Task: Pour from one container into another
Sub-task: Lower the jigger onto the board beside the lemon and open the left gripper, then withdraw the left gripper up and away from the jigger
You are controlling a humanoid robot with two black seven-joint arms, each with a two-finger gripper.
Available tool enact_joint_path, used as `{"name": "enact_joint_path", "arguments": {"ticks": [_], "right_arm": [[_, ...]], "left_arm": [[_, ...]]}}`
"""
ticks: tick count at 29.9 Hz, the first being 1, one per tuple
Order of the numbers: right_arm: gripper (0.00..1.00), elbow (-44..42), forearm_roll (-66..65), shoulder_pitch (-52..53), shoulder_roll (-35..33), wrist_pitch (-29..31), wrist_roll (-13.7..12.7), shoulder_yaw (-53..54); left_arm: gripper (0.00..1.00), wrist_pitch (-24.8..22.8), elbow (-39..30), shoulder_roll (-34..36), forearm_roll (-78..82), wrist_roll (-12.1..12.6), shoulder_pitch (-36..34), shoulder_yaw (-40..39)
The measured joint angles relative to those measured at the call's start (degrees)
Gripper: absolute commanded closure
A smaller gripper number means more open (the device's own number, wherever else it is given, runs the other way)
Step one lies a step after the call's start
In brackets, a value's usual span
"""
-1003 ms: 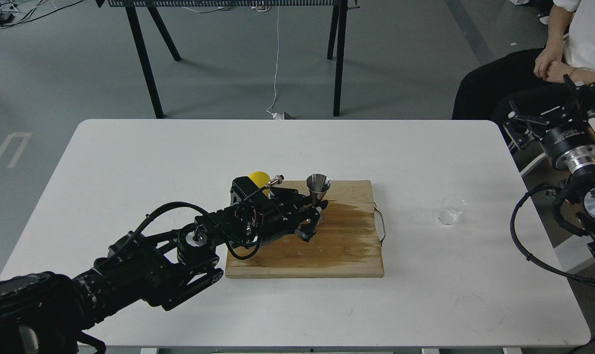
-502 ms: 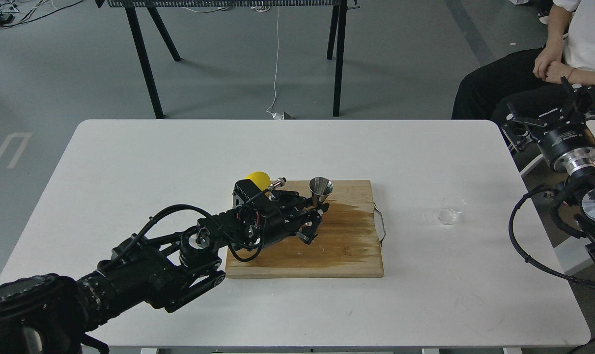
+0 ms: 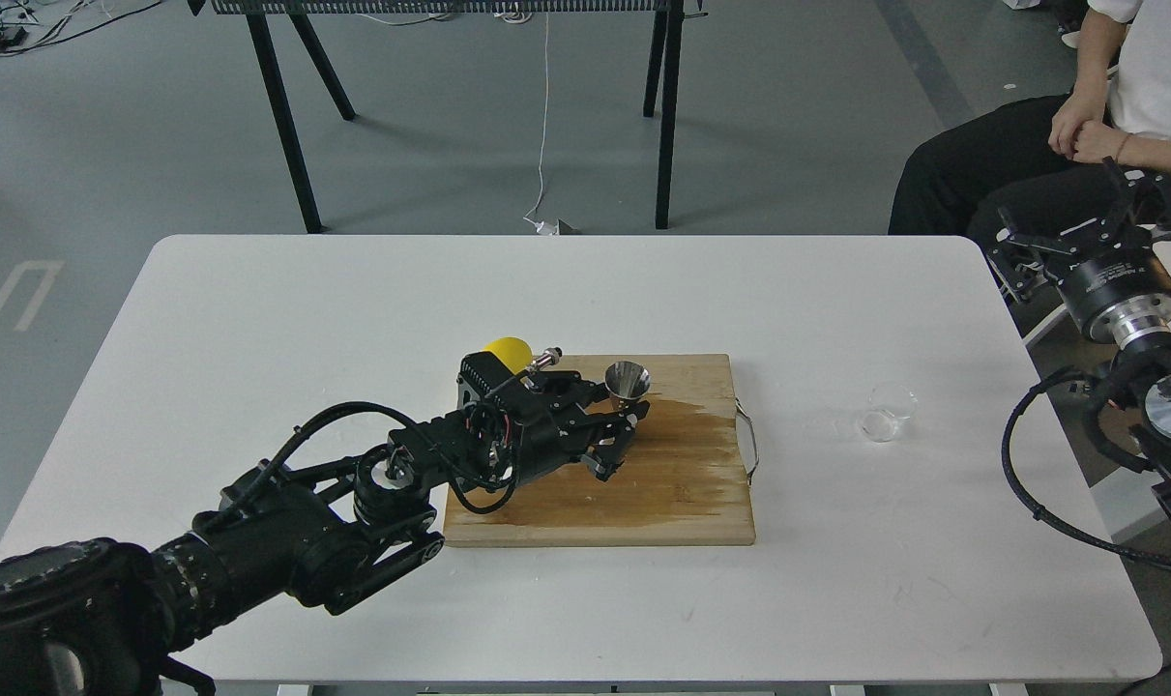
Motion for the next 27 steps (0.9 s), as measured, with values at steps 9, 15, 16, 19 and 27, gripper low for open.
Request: {"name": "enact_joint_path", "arguments": {"ticks": [9, 15, 16, 19, 27], "right_arm": [[0.0, 0.0, 0.0, 0.0, -0.2, 0.0, 0.0, 0.0], [0.0, -0.8, 0.0, 0.0, 0.0, 0.0, 0.0, 0.0], [0.0, -0.9, 0.0, 0.0, 0.0, 0.0, 0.0, 0.0], [0.0, -0.9, 0.0, 0.0, 0.1, 0.0, 0.0, 0.0], [0.0, -2.6, 0.0, 0.2, 0.0, 0.0, 0.0, 0.9]], "left_arm": [[0.35, 0.1, -0.7, 0.8, 0.0, -0.1, 0.8, 0.0], [0.24, 0.3, -0.8, 1.7, 0.0, -0.3, 1.9, 0.0], [0.24, 0.3, -1.0, 2.1, 0.0, -0.3, 2.0, 0.0], [0.23, 0.4, -1.8, 3.9, 0.0, -0.6, 2.1, 0.0], [0.22, 0.4, -9.3, 13.4, 0.0, -1.2, 5.7, -0.2]]}}
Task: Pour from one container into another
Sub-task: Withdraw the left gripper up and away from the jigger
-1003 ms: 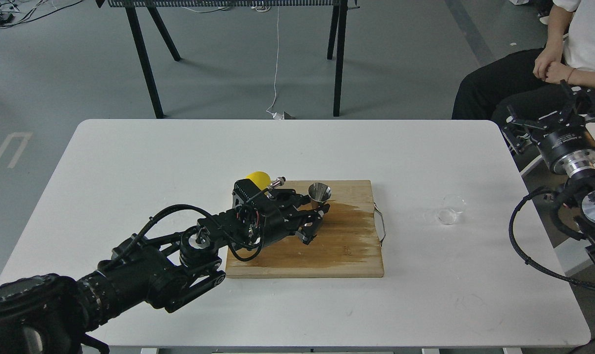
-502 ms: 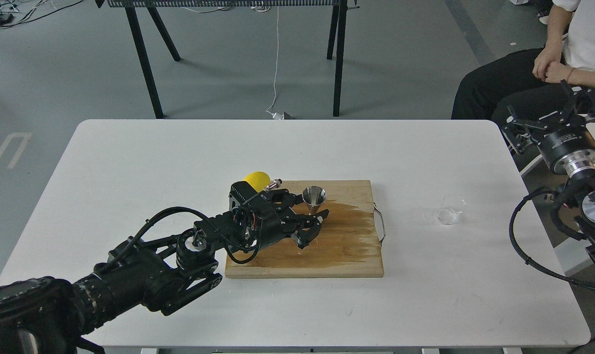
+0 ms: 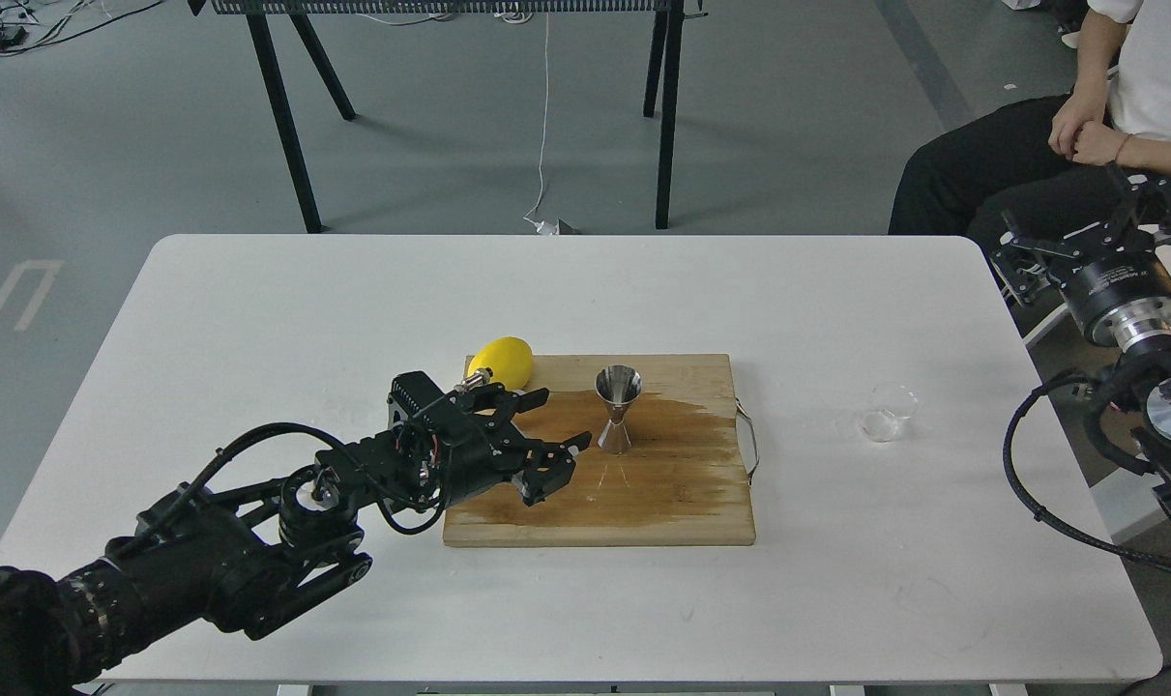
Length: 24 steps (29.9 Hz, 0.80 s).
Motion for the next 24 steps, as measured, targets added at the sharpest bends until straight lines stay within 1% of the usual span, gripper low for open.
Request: {"name": "enact_joint_path", "arguments": {"ticks": [2, 4, 7, 9, 11, 15, 17, 20, 24], "right_arm": [[0.0, -1.9, 0.1, 0.3, -0.1, 0.0, 0.0, 1.6], [0.0, -3.6, 0.1, 0.5, -0.1, 0.0, 0.0, 2.8], [0.0, -4.1, 0.1, 0.7, -0.1, 0.0, 0.0, 3.2], [0.01, -4.0, 0.1, 0.7, -0.1, 0.0, 0.1, 3.2], [0.01, -3.9, 0.0, 0.8, -0.1, 0.0, 0.7, 3.6], [0.0, -2.5, 0.6, 0.1, -0.5, 0.0, 0.7, 5.3], [0.0, -1.3, 0.9, -1.0, -0.5, 0.0, 0.4, 5.8], [0.0, 1.5, 1.0, -4.4, -0.5, 0.0, 0.5, 7.0], [0.0, 9.1, 1.3, -10.4, -1.4, 0.0, 0.5, 11.0]], "left_arm": [[0.22, 0.0, -2.3, 2.9, 0.0, -0.8, 0.7, -0.3], [0.23, -0.1, -5.0, 6.4, 0.0, -2.2, 1.1, -0.5], [0.23, -0.1, -8.6, 11.1, -0.7, -3.8, 1.4, -1.2], [0.23, 0.0, -10.3, 13.0, -7.6, -4.7, 1.4, -2.3], [0.21, 0.1, -11.4, 14.1, -16.4, -6.1, 1.4, -3.7], [0.09, -0.9, -11.9, 15.6, -35.4, -10.3, 0.8, -7.2], [0.03, -2.6, -11.9, 16.1, -42.6, -11.4, 0.5, -8.9], [0.01, -6.6, -11.5, 16.7, -52.8, -11.9, -0.1, -13.8], [0.0, -15.5, -11.0, 16.6, -68.6, -12.6, -0.2, -23.6]]}}
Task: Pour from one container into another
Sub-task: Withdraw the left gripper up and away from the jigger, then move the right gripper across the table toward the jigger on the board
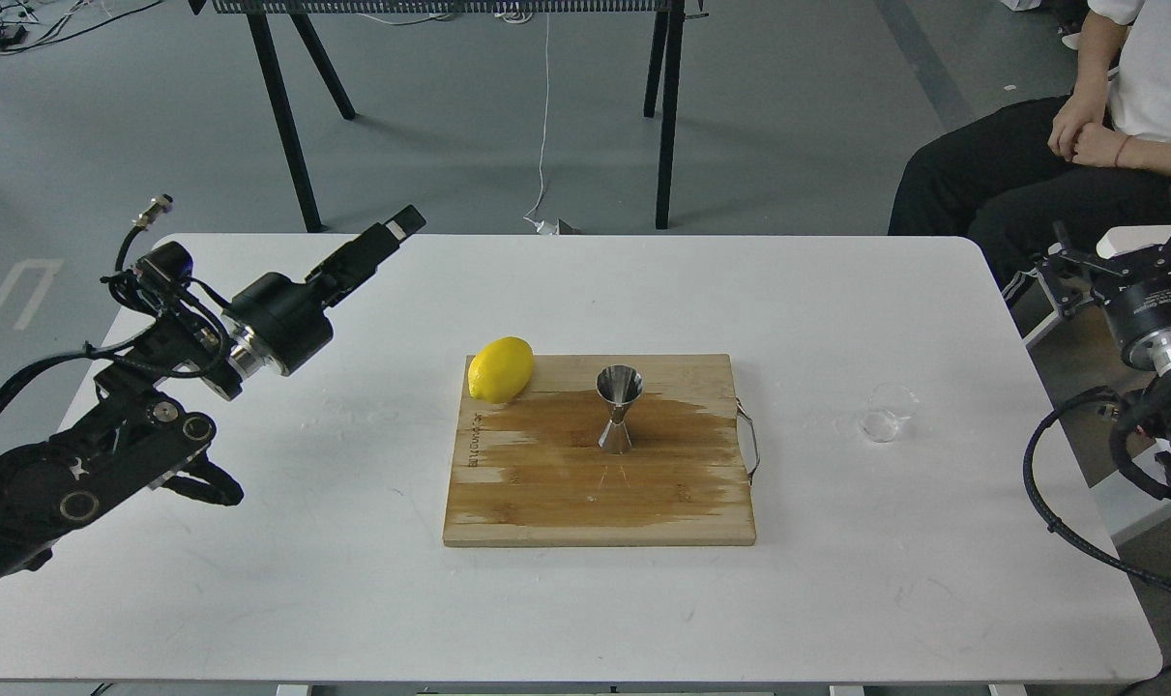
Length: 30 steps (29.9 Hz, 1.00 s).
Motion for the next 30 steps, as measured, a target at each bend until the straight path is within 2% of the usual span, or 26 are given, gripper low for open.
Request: {"name": "enact_joint_path", "arguments": {"ticks": [3, 5, 9, 12, 17, 26, 30], "right_arm": [[0.0, 8.3, 3.9, -5.6, -1.3, 0.0, -0.2, 3.5], [0.0, 12.5, 7.7, -8.6, -1.6, 0.0, -0.4, 4.5], [0.0, 14.9, 11.6, -11.2, -1.3, 0.0, -0.7, 4.6], [0.0, 14.6, 12.8, -12.9, -0.4, 0.0, -2.5, 4.4], [0.0, 14.8, 13.9, -15.1, 4.9, 0.0, -7.5, 4.0], [0.0, 14.9, 12.9, -18.8, 9.1, -3.0, -9.5, 0.3], [0.0, 14.6, 12.7, -18.0, 9.2, -6.7, -10.3, -1.3]], "left_arm": [[0.0, -5.3, 0.5, -0.2, -12.8, -0.1, 0.2, -5.2], [0.0, -7.2, 1.2, -0.3, -20.1, 0.3, 0.2, -7.0], [0.0, -10.1, 3.1, -0.4, -31.2, 1.3, 0.2, -8.0], [0.0, -10.5, 5.7, -0.6, -35.3, 1.5, 0.1, -8.2], [0.0, -10.8, 11.4, -3.1, -39.0, 1.5, -0.5, -8.5], [0.0, -11.1, 12.5, -3.5, -45.1, 1.5, -1.5, -9.3], [0.0, -11.2, 12.6, -3.2, -45.2, 1.5, -3.3, -9.1]]}}
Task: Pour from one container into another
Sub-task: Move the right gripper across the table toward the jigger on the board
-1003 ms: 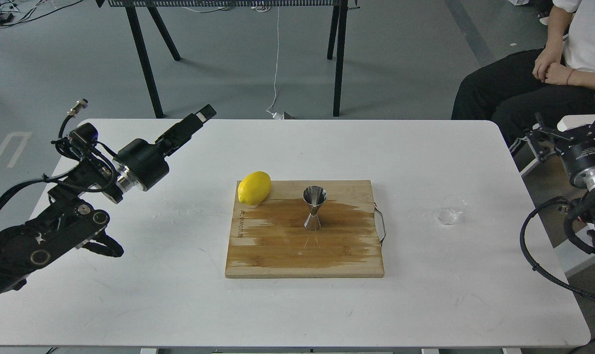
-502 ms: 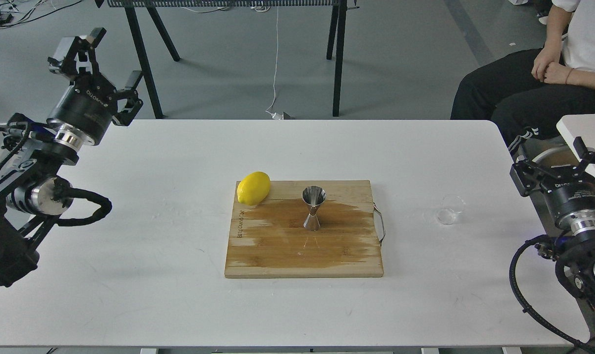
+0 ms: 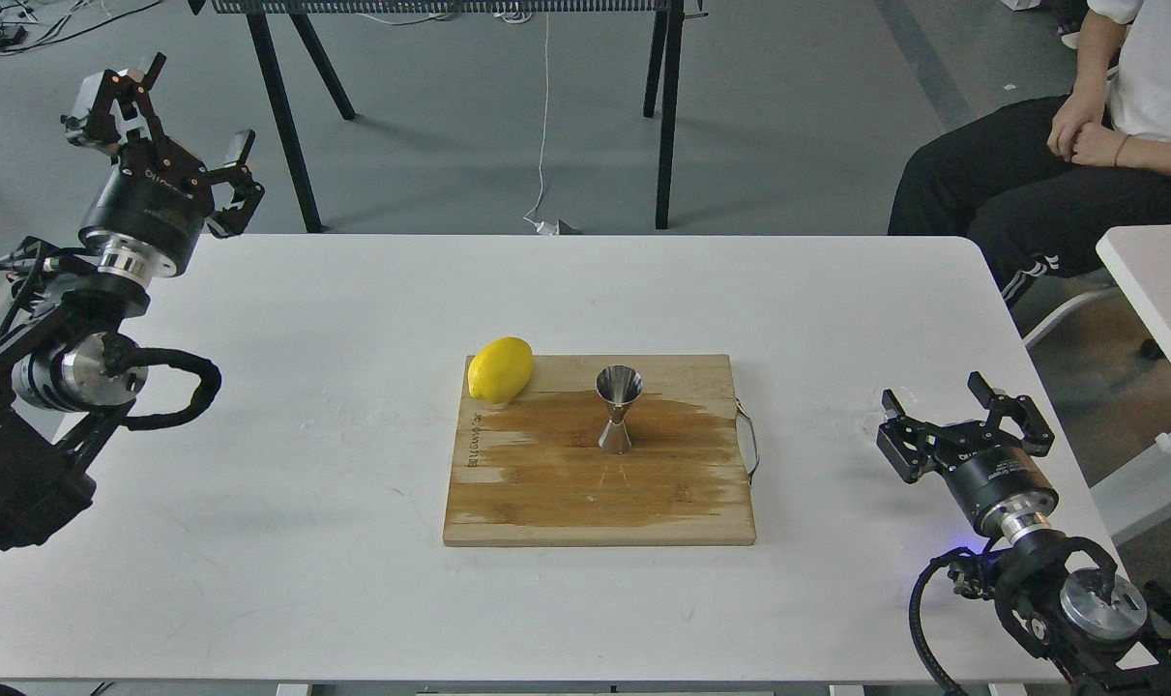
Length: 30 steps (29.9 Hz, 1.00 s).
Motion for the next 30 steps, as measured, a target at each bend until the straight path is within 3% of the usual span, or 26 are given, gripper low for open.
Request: {"name": "enact_joint_path", "arguments": {"ticks": [6, 14, 22, 30], "right_arm": [[0.0, -0.2, 0.1, 1.9, 0.1, -9.9, -4.9, 0.9], [0.0, -2.1, 0.4, 3.8, 1.9, -14.0, -5.1, 2.4], [0.01, -8.8, 0.3, 7.1, 5.4, -14.2, -5.0, 2.9], [0.13, -13.7, 0.2, 10.0, 8.2, -14.1, -5.5, 2.1]], "left_arm": [[0.0, 0.0, 0.1, 0.1, 0.0, 0.1, -2.6, 0.2], [0.0, 0.0, 0.1, 0.3, 0.0, 0.2, -2.9, 0.3], [0.0, 0.5, 0.1, 0.4, 0.0, 0.1, -3.1, -0.1], [0.0, 0.6, 0.1, 0.4, 0.0, 0.1, -3.4, 0.0]]}}
